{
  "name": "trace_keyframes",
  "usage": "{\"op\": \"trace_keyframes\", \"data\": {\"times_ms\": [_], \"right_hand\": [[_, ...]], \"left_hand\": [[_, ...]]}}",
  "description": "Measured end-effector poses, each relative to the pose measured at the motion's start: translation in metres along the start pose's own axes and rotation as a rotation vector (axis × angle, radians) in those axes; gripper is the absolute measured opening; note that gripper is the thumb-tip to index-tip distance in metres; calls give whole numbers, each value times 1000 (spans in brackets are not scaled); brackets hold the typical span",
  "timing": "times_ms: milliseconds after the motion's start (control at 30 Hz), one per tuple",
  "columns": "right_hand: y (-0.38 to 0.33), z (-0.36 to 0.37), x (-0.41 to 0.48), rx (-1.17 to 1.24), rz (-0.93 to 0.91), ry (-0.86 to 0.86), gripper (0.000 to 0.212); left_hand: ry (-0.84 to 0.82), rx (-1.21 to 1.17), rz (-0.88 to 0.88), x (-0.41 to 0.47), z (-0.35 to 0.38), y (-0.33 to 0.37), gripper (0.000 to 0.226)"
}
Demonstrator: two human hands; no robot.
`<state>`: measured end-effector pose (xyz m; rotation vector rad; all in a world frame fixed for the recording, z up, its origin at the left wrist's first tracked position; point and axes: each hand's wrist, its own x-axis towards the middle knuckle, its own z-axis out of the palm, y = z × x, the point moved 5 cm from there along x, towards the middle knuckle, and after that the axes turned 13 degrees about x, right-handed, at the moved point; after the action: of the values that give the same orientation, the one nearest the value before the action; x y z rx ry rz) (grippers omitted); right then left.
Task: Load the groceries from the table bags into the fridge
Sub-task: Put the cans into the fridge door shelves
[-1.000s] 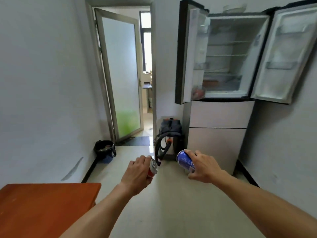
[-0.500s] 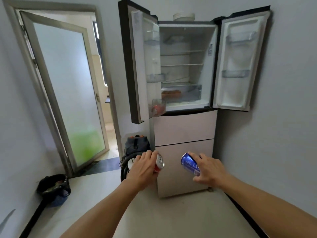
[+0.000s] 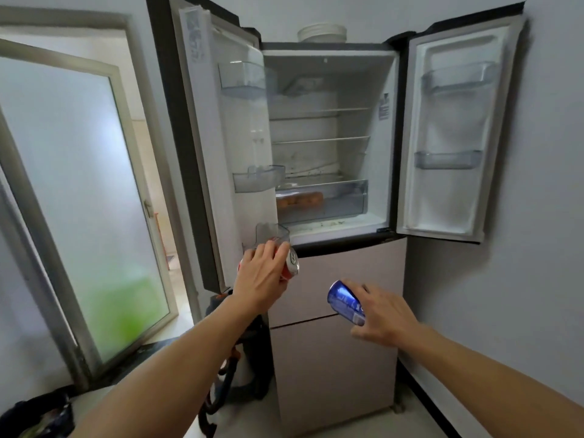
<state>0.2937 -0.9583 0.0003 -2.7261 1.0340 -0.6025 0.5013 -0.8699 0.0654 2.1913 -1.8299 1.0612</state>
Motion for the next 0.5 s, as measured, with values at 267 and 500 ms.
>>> {"op": "trace_keyframes", "data": {"times_ms": [267,500], "right_hand": [[79,31,147,104,-136,-62,100],[113,34,247,88,-269,-75,99]], "left_hand": [[-45,105,-184,127,77,-11,71],[-298,240,-341,179,135,-36,67]]}}
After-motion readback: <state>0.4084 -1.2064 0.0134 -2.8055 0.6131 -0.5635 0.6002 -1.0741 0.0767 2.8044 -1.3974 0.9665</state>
